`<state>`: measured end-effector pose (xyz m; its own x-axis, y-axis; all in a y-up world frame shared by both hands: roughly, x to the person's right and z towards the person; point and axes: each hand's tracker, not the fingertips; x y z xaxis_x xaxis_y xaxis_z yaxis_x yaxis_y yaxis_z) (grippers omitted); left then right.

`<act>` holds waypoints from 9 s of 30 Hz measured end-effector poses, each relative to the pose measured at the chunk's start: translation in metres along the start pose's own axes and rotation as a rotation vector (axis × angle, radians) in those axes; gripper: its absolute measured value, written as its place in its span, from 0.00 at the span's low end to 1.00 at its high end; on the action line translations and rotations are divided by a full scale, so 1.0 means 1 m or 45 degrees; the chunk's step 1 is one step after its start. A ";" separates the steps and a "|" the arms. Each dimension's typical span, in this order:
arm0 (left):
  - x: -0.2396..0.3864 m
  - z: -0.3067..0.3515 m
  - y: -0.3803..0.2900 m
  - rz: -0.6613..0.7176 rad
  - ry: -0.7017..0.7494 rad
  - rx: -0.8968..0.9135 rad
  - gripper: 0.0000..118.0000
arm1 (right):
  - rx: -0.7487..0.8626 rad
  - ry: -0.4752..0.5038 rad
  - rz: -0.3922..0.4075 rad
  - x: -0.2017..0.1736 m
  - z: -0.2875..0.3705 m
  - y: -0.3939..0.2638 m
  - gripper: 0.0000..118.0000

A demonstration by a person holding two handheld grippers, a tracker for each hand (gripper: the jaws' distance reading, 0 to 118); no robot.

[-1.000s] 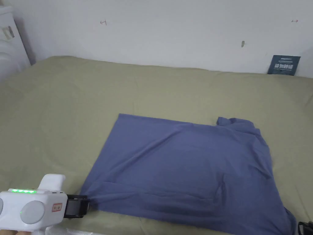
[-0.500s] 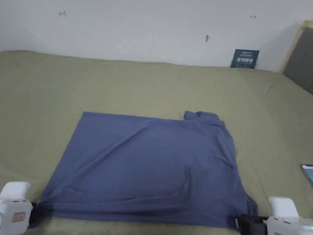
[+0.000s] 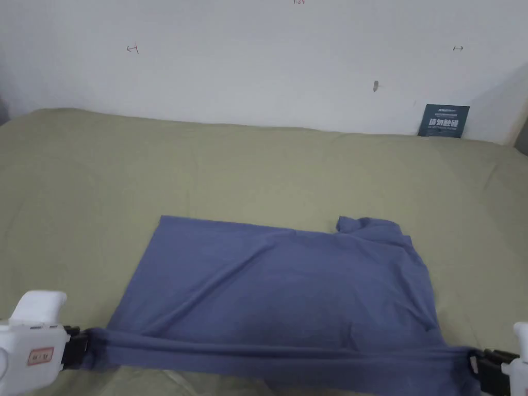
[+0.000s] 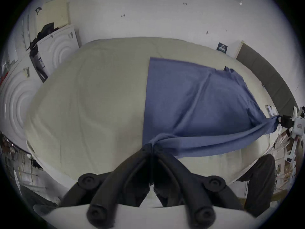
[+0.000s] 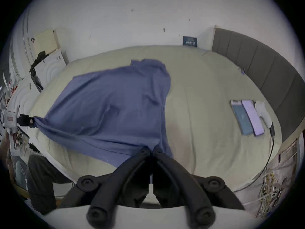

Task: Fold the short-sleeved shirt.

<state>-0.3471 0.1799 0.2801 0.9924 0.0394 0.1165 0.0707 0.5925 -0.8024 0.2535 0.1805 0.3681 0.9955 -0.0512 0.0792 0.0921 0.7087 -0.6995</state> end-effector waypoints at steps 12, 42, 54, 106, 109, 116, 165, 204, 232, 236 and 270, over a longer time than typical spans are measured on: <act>0.013 -0.115 0.133 0.000 0.006 -0.070 0.01 | -0.095 -0.093 0.034 0.001 -0.138 0.112 0.01; 0.007 -0.120 0.048 0.041 -0.002 -0.130 0.99 | -0.136 -0.016 -0.141 0.009 -0.065 0.009 0.00; 0.013 -0.132 0.057 0.007 0.022 -0.155 0.03 | -0.121 -0.013 -0.135 0.020 -0.092 0.018 0.96; 0.003 0.010 -0.004 0.029 0.035 0.085 0.84 | -0.039 0.055 -0.121 -0.012 0.012 -0.013 0.04; 0.019 -0.016 0.024 -0.003 0.027 0.109 0.00 | 0.005 0.049 -0.079 -0.021 -0.009 0.011 0.00; 0.026 -0.109 0.092 -0.047 0.110 0.023 0.10 | -0.030 0.041 -0.052 -0.021 -0.069 0.053 0.00; -0.013 0.019 0.018 -0.030 -0.025 0.147 0.03 | -0.003 0.075 0.079 -0.006 0.015 0.030 0.00; -0.050 0.063 -0.057 0.425 -0.311 0.131 0.00 | 0.554 -0.029 0.105 -0.157 0.108 -0.051 0.00; -0.106 -0.088 -0.044 0.596 -0.749 -0.418 0.06 | 0.470 -0.055 0.042 -0.164 0.093 -0.046 0.00; -0.101 -0.073 -0.042 0.640 -0.762 -0.366 0.06 | 0.490 -0.036 0.017 -0.157 0.104 -0.045 0.00; 0.257 -0.049 -0.001 0.052 -0.670 -0.335 1.00 | 0.575 0.008 -0.096 -0.098 0.132 -0.066 0.00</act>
<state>-0.0877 0.1498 0.2824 0.8162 0.4918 0.3033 0.1230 0.3651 -0.9228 0.1469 0.2314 0.5007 0.9867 -0.1174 0.1126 0.1473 0.9386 -0.3119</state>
